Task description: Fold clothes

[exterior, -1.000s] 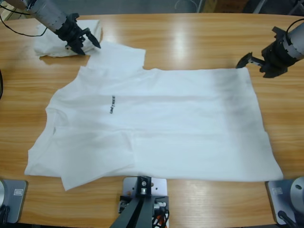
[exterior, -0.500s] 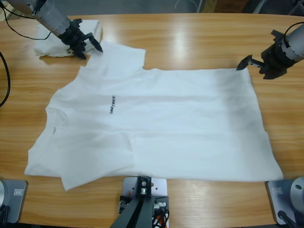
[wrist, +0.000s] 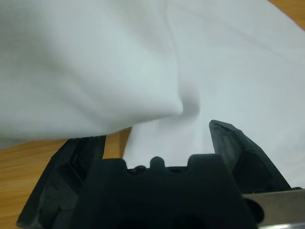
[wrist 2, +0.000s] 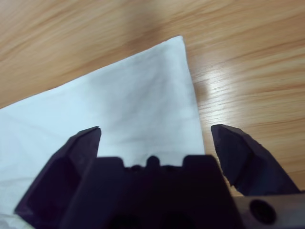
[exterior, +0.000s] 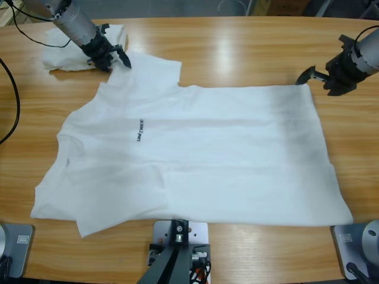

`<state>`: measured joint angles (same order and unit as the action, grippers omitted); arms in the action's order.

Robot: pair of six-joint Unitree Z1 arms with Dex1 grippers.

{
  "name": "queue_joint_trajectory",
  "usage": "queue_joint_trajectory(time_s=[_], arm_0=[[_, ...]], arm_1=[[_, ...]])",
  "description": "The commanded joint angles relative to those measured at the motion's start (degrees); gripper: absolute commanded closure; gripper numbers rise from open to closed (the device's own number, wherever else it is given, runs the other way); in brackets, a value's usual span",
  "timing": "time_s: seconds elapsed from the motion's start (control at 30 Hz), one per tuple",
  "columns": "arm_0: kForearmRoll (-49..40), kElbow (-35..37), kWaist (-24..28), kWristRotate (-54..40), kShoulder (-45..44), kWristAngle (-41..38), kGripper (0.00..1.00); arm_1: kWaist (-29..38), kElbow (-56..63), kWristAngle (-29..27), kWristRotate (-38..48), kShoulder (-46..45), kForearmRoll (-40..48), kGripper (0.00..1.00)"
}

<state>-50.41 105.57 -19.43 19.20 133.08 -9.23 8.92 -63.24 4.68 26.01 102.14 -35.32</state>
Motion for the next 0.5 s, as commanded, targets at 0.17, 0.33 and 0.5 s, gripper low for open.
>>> queue_joint_trajectory(time_s=[0.17, 0.33, 0.5], arm_0=[[0.67, -0.49, -2.69, 0.67, 4.82, 5.10, 0.477], [0.67, -0.58, -2.81, 0.93, 4.73, 5.28, 0.505], [0.70, -0.45, -2.81, 1.42, 4.56, 5.10, 0.902]], arm_1=[[-1.54, 1.28, -0.28, -1.10, 3.05, 1.31, 0.089], [-1.54, 1.49, -0.53, -1.07, 2.14, 1.31, 0.092], [-1.63, 1.63, -0.64, -1.10, 1.19, 1.29, 0.092]])
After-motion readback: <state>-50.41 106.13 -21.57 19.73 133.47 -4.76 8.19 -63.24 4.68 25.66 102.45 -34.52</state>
